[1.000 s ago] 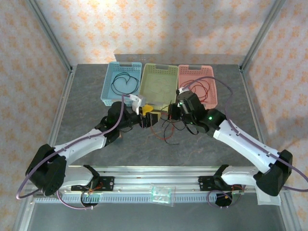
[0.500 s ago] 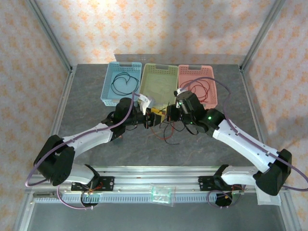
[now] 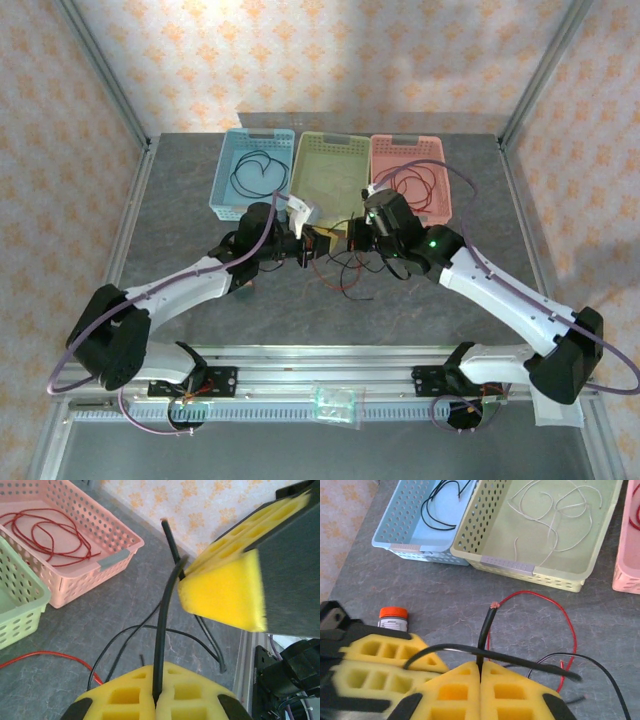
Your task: Untangle the cables
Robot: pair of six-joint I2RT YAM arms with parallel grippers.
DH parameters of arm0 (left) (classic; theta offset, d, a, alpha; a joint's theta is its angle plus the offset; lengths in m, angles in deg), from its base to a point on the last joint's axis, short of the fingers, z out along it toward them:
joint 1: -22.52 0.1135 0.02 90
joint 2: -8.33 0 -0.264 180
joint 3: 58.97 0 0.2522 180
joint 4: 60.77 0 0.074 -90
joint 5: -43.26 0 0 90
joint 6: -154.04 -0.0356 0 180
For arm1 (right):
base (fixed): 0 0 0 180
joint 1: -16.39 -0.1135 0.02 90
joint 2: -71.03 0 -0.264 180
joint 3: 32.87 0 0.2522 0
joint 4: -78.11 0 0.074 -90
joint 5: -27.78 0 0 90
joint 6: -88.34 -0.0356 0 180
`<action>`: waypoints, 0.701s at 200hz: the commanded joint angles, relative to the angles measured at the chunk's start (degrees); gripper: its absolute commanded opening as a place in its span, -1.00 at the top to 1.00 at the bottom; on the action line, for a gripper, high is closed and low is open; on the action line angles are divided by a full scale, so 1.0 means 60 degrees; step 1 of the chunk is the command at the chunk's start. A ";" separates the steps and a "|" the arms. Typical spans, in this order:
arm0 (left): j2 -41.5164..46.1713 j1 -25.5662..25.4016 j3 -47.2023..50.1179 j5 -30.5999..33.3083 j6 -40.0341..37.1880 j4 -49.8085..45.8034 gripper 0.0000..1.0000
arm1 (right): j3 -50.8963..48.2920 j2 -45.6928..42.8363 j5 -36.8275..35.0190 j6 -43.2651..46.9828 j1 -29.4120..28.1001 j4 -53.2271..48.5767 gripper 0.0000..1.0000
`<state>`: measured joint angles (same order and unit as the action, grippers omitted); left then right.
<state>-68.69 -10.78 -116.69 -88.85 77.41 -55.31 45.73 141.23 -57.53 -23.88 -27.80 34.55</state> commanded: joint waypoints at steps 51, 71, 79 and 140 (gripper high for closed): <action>0.1636 -0.0017 -0.0705 0.1123 0.0085 -0.1007 1.00 | -0.0531 0.0309 -0.1140 -0.0074 0.0083 0.0068 1.00; 0.1992 -0.0013 -0.0889 0.1309 0.0087 -0.1324 1.00 | -0.0724 0.0421 -0.1036 -0.0128 0.0135 0.0260 1.00; 0.2136 -0.0017 -0.0955 0.1359 0.0065 -0.1460 1.00 | -0.0789 0.0490 -0.0956 -0.0149 0.0156 0.0333 1.00; 0.3168 -0.0002 -0.1403 0.2785 -0.0238 -0.2686 1.00 | -0.1392 0.0960 -0.0595 -0.0435 0.0201 0.0797 1.00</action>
<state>-52.23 -10.78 -122.20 -77.44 77.41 -67.65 39.06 146.01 -61.27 -24.98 -26.90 37.52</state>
